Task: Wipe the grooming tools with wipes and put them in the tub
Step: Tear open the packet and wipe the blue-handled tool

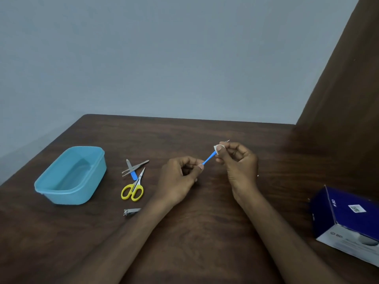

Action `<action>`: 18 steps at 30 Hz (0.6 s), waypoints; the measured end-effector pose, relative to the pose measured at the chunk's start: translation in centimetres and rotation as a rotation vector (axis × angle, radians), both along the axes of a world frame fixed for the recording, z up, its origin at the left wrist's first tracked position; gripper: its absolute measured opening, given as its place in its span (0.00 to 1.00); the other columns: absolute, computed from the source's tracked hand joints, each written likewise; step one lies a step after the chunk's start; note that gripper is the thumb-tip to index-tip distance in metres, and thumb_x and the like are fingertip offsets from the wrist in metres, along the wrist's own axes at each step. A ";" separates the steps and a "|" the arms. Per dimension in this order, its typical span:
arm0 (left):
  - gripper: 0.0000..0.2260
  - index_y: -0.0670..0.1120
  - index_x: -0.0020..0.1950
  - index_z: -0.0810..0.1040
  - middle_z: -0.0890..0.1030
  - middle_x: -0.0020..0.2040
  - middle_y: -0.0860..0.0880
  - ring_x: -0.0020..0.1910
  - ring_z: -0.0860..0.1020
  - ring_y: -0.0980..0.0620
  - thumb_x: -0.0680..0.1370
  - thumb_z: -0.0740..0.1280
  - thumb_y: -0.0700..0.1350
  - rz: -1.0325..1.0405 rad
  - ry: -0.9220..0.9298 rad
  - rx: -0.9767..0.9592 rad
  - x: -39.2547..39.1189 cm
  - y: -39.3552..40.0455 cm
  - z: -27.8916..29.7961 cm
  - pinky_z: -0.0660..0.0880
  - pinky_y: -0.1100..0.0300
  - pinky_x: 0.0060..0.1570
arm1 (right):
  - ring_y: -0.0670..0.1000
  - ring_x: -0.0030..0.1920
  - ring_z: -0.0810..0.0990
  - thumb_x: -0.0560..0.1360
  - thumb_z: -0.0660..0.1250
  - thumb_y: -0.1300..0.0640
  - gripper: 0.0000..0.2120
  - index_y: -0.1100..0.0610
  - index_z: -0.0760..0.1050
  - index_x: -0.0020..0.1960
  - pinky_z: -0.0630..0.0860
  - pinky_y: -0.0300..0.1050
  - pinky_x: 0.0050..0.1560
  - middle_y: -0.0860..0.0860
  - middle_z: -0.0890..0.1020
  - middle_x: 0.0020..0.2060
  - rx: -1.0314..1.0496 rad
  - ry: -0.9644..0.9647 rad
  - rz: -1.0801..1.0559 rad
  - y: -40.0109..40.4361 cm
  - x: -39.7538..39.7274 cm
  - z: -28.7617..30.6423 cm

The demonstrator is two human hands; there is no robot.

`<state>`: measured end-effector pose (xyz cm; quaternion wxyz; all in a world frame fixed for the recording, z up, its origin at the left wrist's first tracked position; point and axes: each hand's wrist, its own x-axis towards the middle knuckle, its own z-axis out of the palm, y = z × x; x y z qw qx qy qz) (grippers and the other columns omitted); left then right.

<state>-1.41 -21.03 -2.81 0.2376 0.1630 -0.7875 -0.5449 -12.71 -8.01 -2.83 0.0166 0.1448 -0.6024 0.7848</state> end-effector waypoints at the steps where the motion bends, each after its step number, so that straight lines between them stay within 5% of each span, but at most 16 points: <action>1: 0.04 0.52 0.50 0.89 0.86 0.36 0.57 0.32 0.83 0.60 0.80 0.75 0.44 0.001 -0.005 -0.009 0.1 0.1 0.1 0.78 0.68 0.37 | 0.48 0.45 0.88 0.75 0.79 0.63 0.04 0.61 0.85 0.48 0.83 0.42 0.43 0.52 0.90 0.48 0.011 0.009 0.002 0.0 0.1 0.0; 6: 0.04 0.53 0.48 0.89 0.87 0.36 0.57 0.31 0.83 0.62 0.80 0.75 0.45 0.027 -0.018 -0.025 0.2 0.5 0.3 0.75 0.72 0.35 | 0.50 0.47 0.90 0.73 0.80 0.62 0.05 0.56 0.86 0.45 0.83 0.44 0.53 0.48 0.90 0.47 0.211 0.105 0.109 0.1 0.5 -0.4; 9: 0.07 0.56 0.44 0.87 0.86 0.36 0.58 0.31 0.84 0.61 0.80 0.74 0.45 0.058 -0.018 -0.016 0.1 0.4 0.4 0.75 0.71 0.35 | 0.49 0.46 0.89 0.73 0.80 0.62 0.04 0.57 0.86 0.46 0.82 0.39 0.51 0.43 0.89 0.48 0.260 0.128 0.173 0.1 0.5 -0.2; 18: 0.05 0.51 0.44 0.88 0.87 0.37 0.54 0.33 0.83 0.58 0.80 0.74 0.44 0.074 0.012 0.072 -0.4 -0.1 0.1 0.84 0.52 0.47 | 0.49 0.46 0.89 0.73 0.81 0.56 0.05 0.52 0.86 0.45 0.82 0.52 0.51 0.48 0.89 0.48 0.237 0.132 0.053 0.1 -0.6 -0.2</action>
